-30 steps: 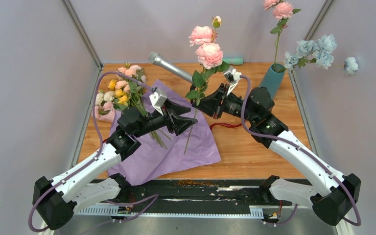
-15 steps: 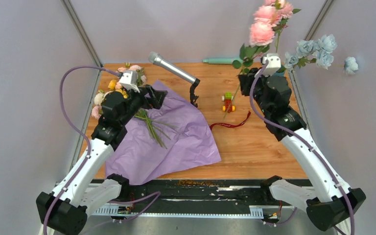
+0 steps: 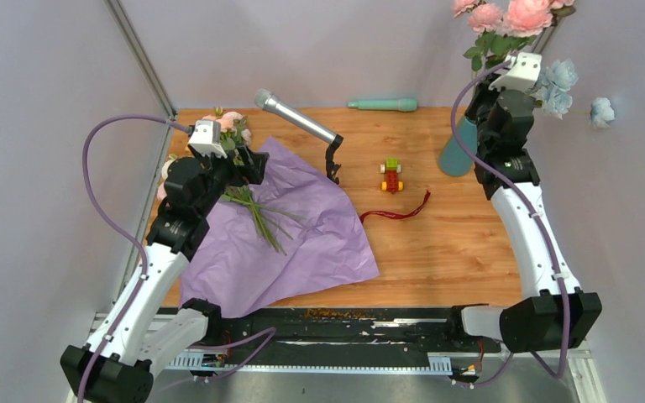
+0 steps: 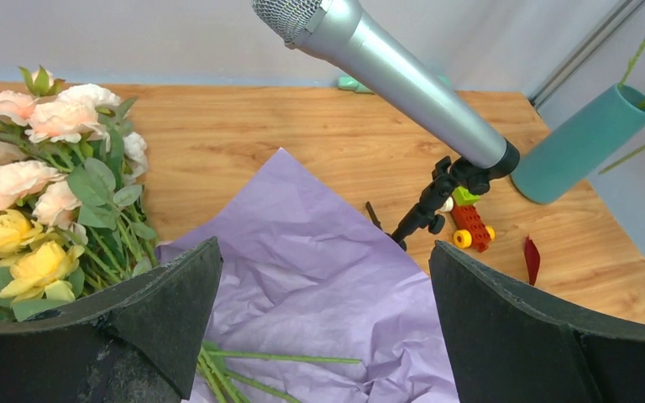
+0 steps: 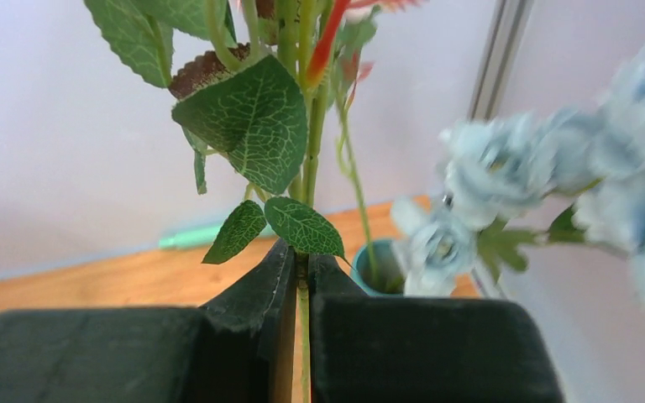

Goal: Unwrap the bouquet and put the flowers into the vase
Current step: Insert the fake flower into the vase.

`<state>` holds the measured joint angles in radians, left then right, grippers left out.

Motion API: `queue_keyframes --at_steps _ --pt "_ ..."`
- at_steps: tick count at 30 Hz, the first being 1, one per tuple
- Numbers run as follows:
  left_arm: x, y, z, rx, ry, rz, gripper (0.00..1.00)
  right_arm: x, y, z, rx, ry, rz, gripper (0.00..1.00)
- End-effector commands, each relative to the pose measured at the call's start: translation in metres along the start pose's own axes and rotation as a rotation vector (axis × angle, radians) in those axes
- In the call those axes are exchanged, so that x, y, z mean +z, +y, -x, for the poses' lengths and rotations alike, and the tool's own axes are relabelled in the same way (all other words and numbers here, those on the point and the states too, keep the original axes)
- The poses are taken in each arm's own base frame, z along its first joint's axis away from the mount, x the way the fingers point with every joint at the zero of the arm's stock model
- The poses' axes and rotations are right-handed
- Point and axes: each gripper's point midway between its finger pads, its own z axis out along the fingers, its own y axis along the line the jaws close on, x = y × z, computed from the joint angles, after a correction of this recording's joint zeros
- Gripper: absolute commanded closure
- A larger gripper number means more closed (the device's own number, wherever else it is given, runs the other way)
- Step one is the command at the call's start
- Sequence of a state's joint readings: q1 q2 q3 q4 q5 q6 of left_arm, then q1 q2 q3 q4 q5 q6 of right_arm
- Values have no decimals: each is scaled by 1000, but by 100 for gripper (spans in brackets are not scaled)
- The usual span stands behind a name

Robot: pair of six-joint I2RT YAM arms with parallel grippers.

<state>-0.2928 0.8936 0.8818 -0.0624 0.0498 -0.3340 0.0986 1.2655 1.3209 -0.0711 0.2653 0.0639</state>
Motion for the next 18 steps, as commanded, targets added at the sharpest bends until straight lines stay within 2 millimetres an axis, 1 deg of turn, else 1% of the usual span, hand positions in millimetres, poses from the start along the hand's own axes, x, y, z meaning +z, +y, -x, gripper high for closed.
queue_keyframes --at_steps 1,2,5,10,13,15,17,18 --pt "-4 -3 25 27 -52 -1 0 0 -12 88 -43 -238 -49 100" --pt "-3 -3 24 27 -47 -4 0 1 -16 98 -52 -258 -67 100" --pt "-4 -3 24 27 -48 -3 0 3 -25 115 -67 -295 -106 100" --pt "-5 -3 25 26 -52 -2 0 8 -31 131 -88 -330 -120 100" --pt "-5 -3 26 27 -54 -3 0 18 -33 133 -118 -333 -121 100" --pt "-5 -3 26 29 -55 -3 0 27 -35 128 -148 -328 -124 100" --pt "-5 -4 26 30 -56 -7 0 37 -33 122 -168 -312 -114 100" --pt "-5 -4 27 30 -57 -8 0 42 -41 119 -179 -303 -126 100"
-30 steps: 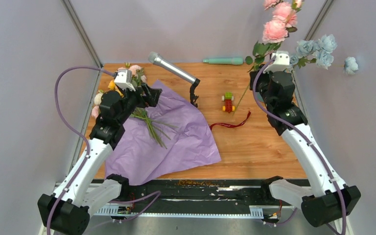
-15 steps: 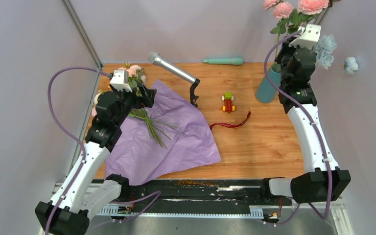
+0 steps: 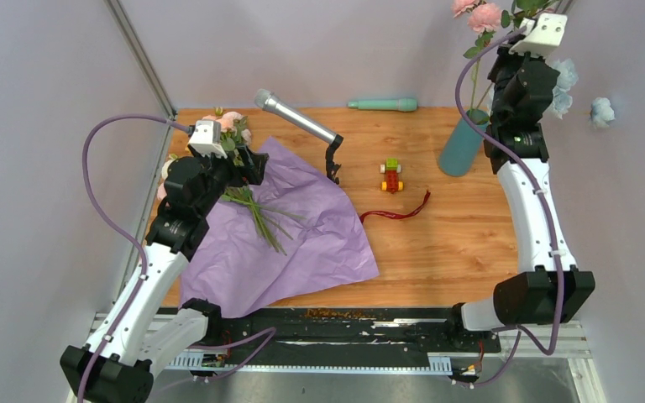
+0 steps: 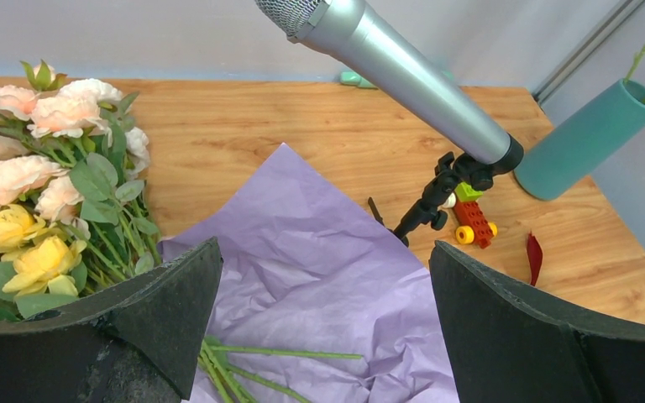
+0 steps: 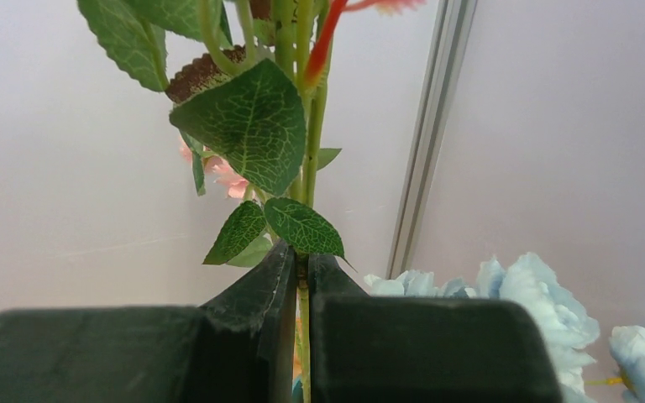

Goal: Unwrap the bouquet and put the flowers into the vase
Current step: Insert the fake flower into the vase.

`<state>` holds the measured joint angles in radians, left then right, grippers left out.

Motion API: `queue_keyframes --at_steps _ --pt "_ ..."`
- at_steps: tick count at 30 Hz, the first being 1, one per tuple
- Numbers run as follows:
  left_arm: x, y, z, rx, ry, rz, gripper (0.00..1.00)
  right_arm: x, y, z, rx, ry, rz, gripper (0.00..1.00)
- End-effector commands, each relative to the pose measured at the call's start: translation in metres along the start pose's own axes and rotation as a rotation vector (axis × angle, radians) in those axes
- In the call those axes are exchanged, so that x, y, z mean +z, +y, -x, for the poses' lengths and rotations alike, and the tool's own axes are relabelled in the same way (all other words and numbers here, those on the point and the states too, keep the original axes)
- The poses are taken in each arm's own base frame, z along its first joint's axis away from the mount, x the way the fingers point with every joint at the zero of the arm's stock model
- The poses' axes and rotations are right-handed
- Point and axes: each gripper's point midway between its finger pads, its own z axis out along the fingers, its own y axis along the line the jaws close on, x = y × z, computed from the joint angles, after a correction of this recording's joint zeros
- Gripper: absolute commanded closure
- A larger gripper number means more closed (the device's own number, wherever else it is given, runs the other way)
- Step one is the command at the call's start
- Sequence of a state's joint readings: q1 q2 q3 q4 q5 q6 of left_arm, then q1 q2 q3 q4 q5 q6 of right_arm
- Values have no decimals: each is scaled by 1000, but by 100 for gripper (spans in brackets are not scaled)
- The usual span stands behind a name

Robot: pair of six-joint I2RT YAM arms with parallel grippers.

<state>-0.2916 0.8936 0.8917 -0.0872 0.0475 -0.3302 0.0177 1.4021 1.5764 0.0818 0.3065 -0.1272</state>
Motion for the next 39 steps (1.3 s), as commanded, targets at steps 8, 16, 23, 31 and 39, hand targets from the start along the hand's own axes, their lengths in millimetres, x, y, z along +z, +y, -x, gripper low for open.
queue_keyframes --at_steps 8,16,23,31,39 --pt "-2 -8 25 22 -60 -31 0 28 -7 -33 -60 13 29 100" --pt "-2 -8 25 18 -60 -36 0 41 -10 -89 -41 117 41 100" --pt "-2 -7 25 12 -58 -35 0 44 -3 -132 -27 199 59 100" --pt "1 -6 22 6 -49 -34 0 36 -3 -195 -40 328 47 100" --pt "2 -6 21 0 -42 -36 0 27 -4 -231 -58 414 48 100"
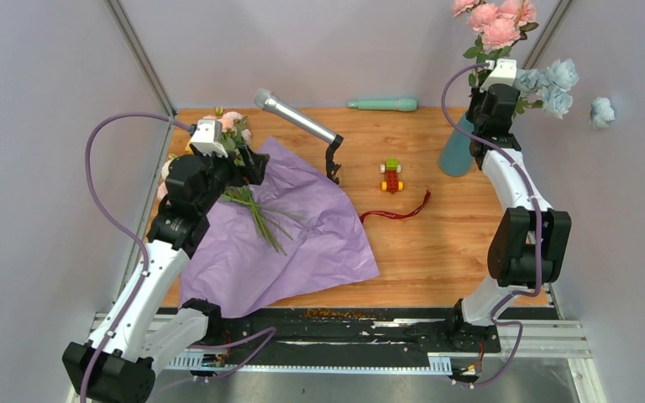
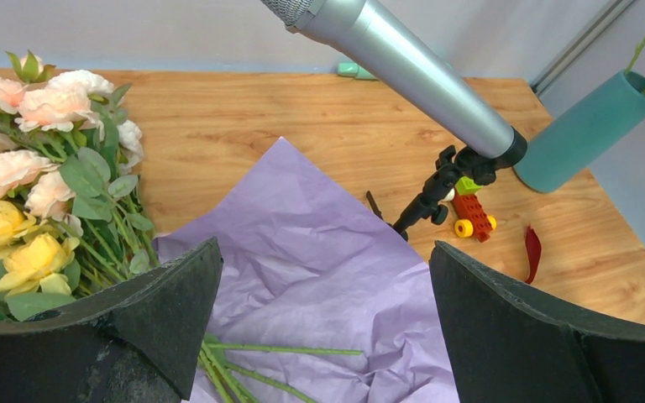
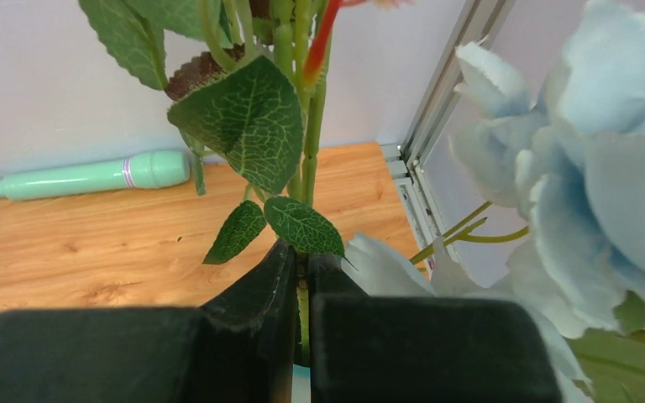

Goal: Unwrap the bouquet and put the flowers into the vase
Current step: Insert the fake flower into the vase.

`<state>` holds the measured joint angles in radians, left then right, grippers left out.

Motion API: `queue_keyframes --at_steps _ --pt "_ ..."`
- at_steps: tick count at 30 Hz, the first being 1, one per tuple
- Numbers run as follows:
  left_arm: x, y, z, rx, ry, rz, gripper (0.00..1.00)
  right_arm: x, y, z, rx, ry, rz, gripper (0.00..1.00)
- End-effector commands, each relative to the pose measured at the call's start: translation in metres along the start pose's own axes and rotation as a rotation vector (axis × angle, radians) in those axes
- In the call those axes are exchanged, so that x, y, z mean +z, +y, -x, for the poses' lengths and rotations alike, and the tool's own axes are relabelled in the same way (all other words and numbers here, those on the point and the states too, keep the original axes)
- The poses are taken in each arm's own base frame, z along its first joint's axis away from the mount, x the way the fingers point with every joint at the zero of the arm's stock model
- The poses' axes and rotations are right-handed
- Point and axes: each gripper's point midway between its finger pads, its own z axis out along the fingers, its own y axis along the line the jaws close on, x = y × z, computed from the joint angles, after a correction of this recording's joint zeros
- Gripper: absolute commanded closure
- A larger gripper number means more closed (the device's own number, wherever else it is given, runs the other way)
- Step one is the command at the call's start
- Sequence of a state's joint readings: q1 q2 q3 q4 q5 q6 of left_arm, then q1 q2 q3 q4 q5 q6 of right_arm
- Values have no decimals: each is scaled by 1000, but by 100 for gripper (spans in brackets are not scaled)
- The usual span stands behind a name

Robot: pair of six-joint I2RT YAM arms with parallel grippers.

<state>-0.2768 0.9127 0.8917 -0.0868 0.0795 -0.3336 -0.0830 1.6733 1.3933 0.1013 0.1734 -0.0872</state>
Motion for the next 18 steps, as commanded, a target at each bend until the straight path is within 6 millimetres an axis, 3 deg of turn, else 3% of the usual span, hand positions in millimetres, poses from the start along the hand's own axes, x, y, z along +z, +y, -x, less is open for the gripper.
queue_keyframes --at_steps 1,5,8,18 --pt "-2 -8 27 7 -64 -30 0 4 -2 -1 12 7 -8 100" --pt "-2 -6 28 8 -68 -28 0 8 -1 -15 -2 44 -4 99" --pt "-1 -5 26 5 -57 -24 0 7 0 -20 -4 57 4 91" --pt "3 -7 23 -6 -32 -40 0 2 -1 -18 -16 54 2 71"
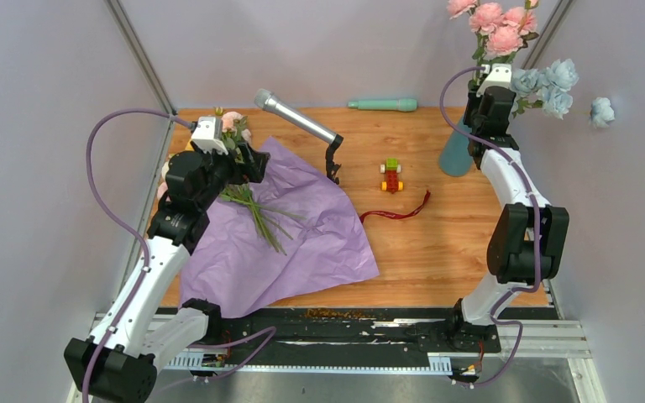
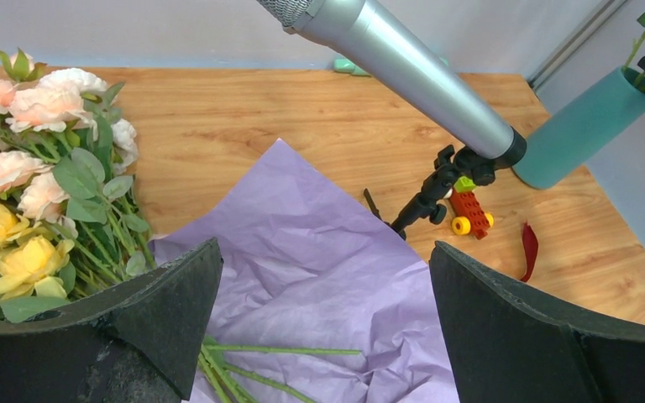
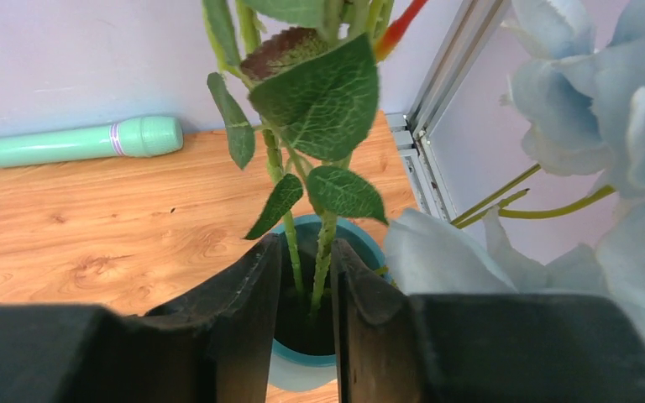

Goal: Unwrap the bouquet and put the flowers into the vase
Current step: Insert the fake flower into the vase.

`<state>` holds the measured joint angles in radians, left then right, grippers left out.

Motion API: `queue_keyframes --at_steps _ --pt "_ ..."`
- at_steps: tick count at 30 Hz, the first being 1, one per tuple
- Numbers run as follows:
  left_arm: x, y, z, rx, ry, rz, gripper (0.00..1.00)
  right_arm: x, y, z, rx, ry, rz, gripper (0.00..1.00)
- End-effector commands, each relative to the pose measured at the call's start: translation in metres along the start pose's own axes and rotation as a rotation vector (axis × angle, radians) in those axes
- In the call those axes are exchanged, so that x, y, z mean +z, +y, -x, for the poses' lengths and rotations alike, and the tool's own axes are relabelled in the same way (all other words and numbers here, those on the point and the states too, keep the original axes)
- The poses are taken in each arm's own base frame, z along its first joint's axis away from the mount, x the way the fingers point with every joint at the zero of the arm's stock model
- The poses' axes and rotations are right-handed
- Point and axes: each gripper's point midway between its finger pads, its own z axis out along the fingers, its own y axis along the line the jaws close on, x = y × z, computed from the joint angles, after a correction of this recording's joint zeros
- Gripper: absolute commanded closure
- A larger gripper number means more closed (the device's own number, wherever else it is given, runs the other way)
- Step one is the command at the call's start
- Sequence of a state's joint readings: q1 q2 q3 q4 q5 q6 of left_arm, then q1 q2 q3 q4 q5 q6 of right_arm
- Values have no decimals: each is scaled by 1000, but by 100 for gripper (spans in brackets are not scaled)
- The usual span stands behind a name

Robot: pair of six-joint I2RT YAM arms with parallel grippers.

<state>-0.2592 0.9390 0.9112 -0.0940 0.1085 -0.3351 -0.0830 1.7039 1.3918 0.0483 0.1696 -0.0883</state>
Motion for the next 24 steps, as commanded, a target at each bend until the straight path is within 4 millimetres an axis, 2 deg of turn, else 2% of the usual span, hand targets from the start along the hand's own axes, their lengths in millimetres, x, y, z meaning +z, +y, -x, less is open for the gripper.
queue_keyframes --at_steps 1,7,14,24 --pt "-2 -9 23 -1 -50 -35 0 -3 -5 10 -1 -30 -9 69" --pt "-2 -9 22 -1 -48 -38 0 -9 -4 12 5 -36 0 58" --pt "-3 -12 24 1 -53 -56 0 -25 1 24 39 -72 38 47" --pt "3 -6 19 -11 -38 -45 0 -67 5 46 97 -130 97 42"
